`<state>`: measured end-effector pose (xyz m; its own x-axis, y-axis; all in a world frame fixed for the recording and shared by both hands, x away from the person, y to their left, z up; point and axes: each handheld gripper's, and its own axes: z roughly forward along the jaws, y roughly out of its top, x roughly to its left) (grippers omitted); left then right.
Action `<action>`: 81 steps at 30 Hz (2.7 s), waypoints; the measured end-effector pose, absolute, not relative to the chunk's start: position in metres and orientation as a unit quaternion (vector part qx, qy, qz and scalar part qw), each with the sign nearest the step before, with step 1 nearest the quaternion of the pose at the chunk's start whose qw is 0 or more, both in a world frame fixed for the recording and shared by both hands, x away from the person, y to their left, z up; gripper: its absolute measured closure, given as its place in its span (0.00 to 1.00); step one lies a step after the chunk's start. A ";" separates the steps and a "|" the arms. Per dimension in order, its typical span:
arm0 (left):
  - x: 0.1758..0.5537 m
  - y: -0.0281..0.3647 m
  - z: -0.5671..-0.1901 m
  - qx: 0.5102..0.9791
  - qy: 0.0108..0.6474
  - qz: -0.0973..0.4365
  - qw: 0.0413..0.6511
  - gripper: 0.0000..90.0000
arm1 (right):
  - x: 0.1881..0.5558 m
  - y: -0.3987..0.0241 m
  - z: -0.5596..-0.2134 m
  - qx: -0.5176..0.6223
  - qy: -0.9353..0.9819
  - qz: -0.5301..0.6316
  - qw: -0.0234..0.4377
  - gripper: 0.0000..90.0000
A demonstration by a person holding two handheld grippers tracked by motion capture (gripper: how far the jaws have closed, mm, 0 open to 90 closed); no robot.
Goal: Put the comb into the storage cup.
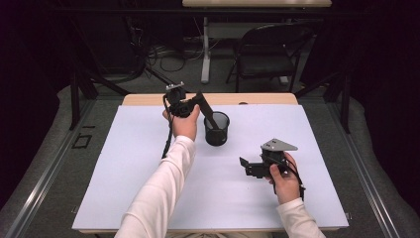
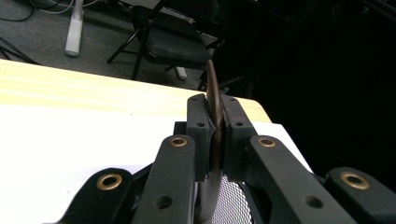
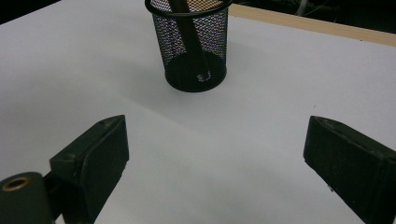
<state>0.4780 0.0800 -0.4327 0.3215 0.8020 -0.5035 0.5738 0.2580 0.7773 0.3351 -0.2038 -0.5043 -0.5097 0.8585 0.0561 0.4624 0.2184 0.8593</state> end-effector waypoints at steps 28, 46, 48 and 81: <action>0.480 0.094 -0.442 0.583 0.593 0.103 0.546 0.93 | 0.337 -0.203 -0.505 0.442 0.749 0.442 0.221 0.07; 0.480 0.099 -0.446 0.576 0.600 0.101 0.546 0.93 | 0.337 -0.202 -0.505 0.440 0.749 0.443 0.222 0.08; 0.480 0.099 -0.446 0.578 0.599 0.103 0.545 0.92 | 0.337 -0.202 -0.505 0.440 0.749 0.443 0.222 0.08; 0.480 0.098 -0.447 0.573 0.605 0.119 0.540 0.66 | 0.337 -0.202 -0.505 0.438 0.750 0.442 0.223 0.08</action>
